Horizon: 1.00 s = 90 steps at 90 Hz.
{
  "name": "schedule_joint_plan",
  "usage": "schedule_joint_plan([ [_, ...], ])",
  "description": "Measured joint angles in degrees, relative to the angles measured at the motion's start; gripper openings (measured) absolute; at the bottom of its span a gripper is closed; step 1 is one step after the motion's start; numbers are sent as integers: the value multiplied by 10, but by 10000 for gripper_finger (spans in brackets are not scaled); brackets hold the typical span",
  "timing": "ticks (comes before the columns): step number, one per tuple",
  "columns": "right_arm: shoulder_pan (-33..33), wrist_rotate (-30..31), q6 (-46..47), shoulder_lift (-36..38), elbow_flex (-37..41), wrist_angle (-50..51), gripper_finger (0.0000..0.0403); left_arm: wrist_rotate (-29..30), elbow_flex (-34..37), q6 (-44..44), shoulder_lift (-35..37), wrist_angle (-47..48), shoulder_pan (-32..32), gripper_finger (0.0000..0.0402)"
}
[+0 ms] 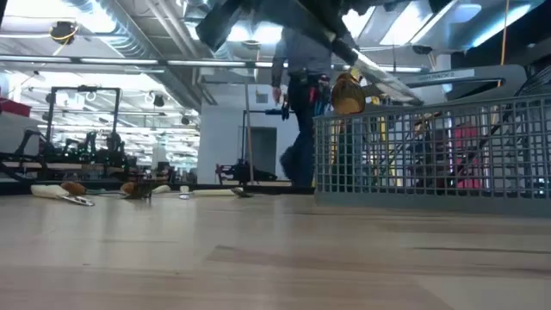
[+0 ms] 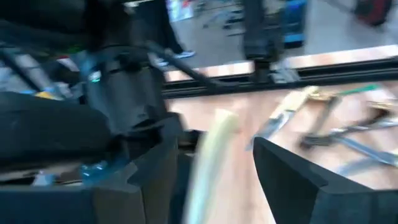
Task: Sort silverware
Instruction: Put the silver knife into the cutlery rack
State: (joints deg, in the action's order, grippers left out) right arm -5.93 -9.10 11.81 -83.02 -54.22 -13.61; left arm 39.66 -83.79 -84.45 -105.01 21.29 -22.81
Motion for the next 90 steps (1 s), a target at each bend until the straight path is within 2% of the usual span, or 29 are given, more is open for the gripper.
schedule_joint_plan([
  [17, 0, -41, 3, -28, -22, 4, 195, -3, 0, -8, 0, 4, -4, 40],
  [33, 0, -42, 4, -32, -22, 4, 195, 4, 0, 11, 0, 8, -12, 40],
  [43, 4, -46, 16, -36, -22, 8, 195, 2, 0, -11, 0, -3, -16, 40],
  [54, 9, -78, 21, -36, -22, 6, 195, 0, 0, -29, 0, -13, -19, 40],
  [71, 34, -199, 64, -40, -22, -33, 195, 0, 0, -42, 0, -15, -20, 40],
  [90, 50, -269, 103, -75, -23, -79, 195, -3, 0, -68, 0, -44, -26, 40],
])
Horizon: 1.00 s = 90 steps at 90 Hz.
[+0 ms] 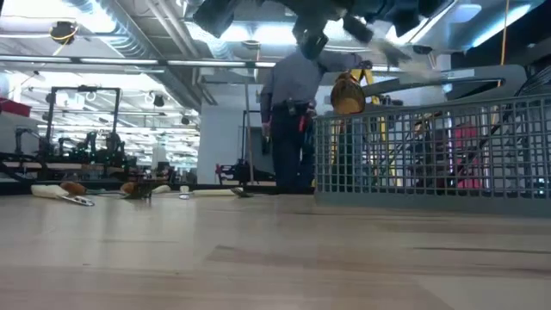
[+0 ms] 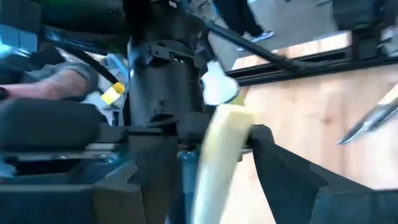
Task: Sort silverware
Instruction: Put the silver knife into the cutlery rack
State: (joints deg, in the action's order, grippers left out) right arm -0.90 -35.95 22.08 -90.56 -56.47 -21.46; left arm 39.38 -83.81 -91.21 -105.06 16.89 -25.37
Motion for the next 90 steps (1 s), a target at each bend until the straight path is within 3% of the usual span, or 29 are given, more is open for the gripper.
schedule_joint_plan([
  [11, 4, -47, 41, -24, 0, -66, 195, 0, 0, -7, 0, 0, -2, 40],
  [28, 7, -77, 60, -24, 1, -91, 190, 3, -1, -4, 0, 3, -2, 40],
  [90, 6, -83, 62, -24, 1, -83, 73, 7, -1, -19, 0, 0, -2, 40],
])
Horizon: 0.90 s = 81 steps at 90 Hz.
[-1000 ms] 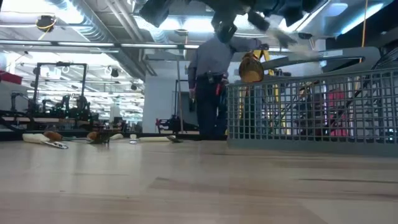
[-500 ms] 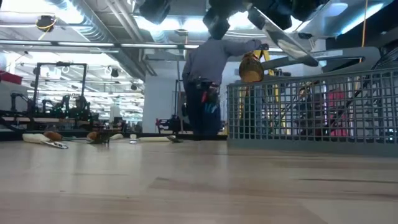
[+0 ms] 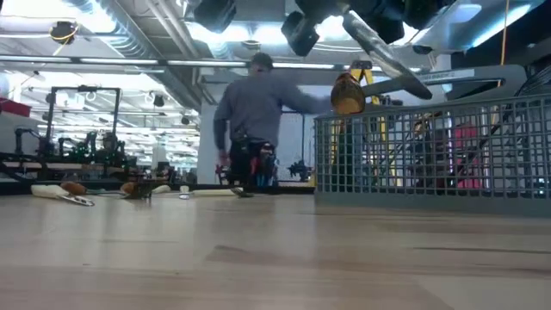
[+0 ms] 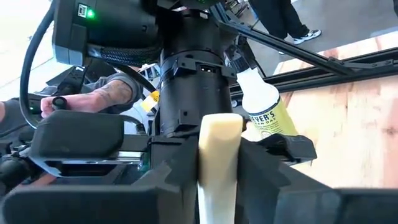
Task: Sort silverware
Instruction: Put the silver knife into the cutlery rack
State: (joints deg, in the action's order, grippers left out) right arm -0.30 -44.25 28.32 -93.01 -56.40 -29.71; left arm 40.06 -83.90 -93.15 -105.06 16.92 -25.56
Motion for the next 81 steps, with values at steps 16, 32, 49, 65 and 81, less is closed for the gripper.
schedule_joint_plan([
  [16, 0, -4, -1, 0, 0, -1, 64, 7, 0, -6, 0, 0, 0, 40],
  [32, 0, -4, 0, 0, 0, -3, 65, 21, 0, 4, 0, 0, -5, 40],
  [49, 0, -7, 4, 1, -1, -5, 65, 32, 0, 17, 0, 1, -10, 40],
  [65, 3, -18, 13, 1, -1, 3, 64, 33, 0, 34, 0, 6, -18, 40],
  [81, 7, -22, 17, 1, 0, 5, 61, 34, 1, 34, 0, 8, -33, 40],
])
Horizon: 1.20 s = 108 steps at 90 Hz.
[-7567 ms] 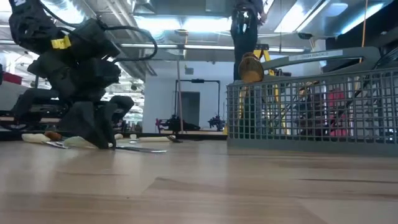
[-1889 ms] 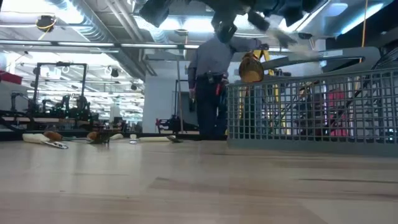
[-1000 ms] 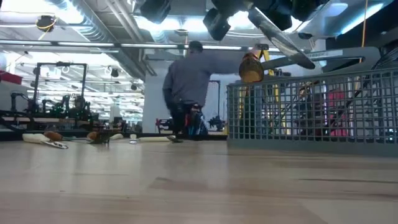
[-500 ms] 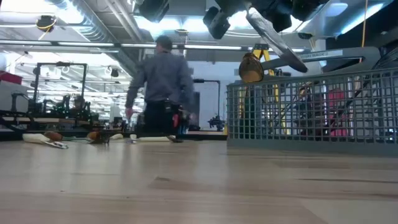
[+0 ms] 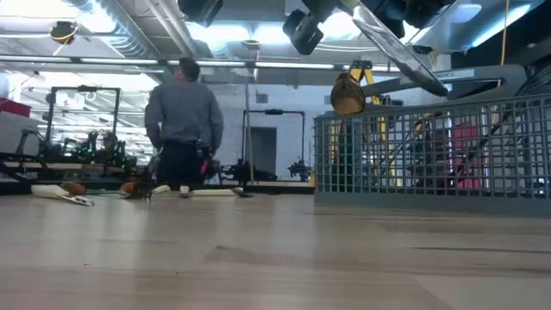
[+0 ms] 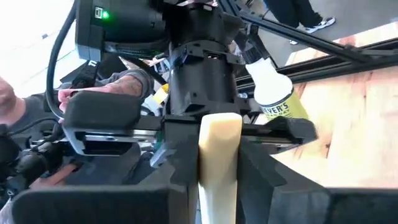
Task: Sort silverware
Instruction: Put the silver knife into the cutlery rack
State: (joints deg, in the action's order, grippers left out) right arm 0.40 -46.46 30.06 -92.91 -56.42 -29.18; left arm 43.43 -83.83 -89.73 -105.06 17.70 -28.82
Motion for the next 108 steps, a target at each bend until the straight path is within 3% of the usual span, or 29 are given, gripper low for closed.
schedule_joint_plan([
  [29, 33, -28, 0, 13, 0, 21, 61, 4, 0, 45, 0, -1, -27, 101],
  [42, 53, -61, -2, 33, 0, 57, 61, 50, 0, 163, 0, 28, -41, 123],
  [52, 53, -47, -43, 69, 0, 158, 61, 73, 0, 293, 0, 71, -49, 126],
  [79, 5, 137, -108, 242, 0, 368, 61, 99, 0, 524, 0, 135, -47, 125],
  [108, -166, 523, -76, 450, 0, 537, 61, 85, 0, 692, 0, 134, -21, 125],
])
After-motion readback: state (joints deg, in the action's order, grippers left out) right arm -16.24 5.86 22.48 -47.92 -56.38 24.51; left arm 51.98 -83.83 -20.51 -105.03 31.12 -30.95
